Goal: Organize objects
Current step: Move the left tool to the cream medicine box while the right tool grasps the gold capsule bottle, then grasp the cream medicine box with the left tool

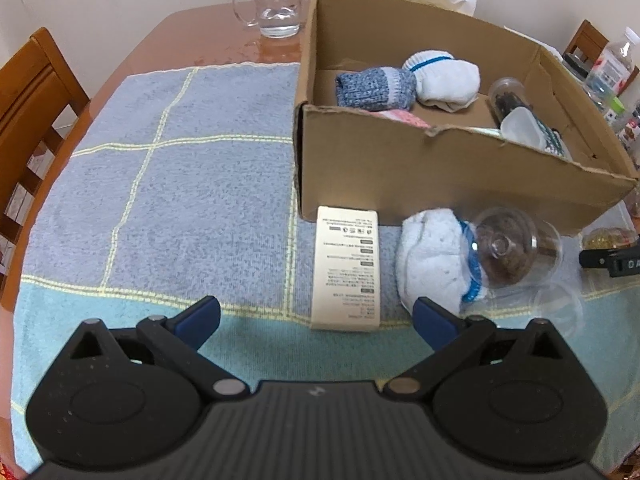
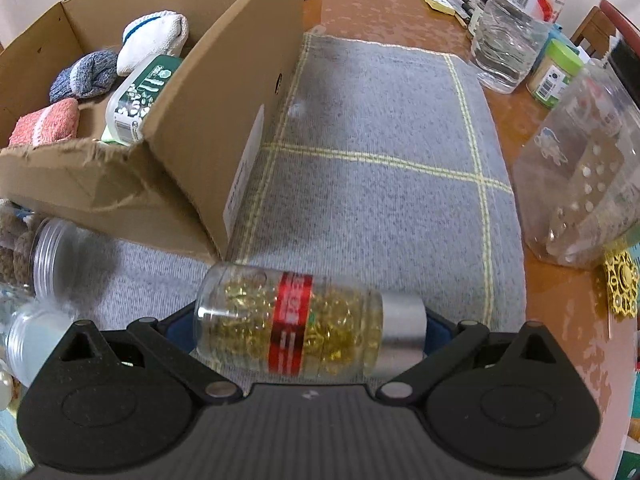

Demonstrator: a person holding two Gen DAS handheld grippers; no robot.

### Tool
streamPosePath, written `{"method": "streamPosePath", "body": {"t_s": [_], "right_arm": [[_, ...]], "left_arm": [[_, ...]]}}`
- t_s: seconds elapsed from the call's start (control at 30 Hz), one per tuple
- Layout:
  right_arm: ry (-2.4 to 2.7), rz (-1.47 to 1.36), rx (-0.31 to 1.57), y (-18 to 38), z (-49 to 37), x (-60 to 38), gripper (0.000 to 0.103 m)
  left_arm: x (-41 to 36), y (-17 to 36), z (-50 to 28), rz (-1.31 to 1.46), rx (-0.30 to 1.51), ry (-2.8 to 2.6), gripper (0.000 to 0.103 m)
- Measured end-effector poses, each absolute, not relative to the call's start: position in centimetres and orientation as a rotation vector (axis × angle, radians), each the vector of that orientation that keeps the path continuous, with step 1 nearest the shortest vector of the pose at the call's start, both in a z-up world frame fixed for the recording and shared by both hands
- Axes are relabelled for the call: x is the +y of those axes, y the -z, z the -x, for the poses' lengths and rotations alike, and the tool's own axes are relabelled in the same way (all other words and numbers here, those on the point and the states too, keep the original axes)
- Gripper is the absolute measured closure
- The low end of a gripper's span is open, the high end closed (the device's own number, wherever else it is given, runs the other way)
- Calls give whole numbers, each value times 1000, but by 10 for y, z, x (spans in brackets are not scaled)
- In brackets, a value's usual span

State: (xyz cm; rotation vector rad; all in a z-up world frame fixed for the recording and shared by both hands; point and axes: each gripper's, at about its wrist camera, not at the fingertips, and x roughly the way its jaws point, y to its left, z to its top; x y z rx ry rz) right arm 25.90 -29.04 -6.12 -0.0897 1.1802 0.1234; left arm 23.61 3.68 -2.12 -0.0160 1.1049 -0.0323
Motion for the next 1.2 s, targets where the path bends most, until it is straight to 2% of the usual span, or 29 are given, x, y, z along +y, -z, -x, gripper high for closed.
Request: {"method": "streamPosePath", "body": {"t_s": [0.3,0.83,1.2], "right_arm": [[-124,92,1191,60,-267,-288,0],[-118,87,1170,60,-262,-289,0],[-116,92,1176,59,-260,-285,0]], "left_arm": [[43,55,-250,-40,1152,1,1],[123,54,-238,23,1158,-256,1],[79,61,-242,25,1134,-34,1]]}}
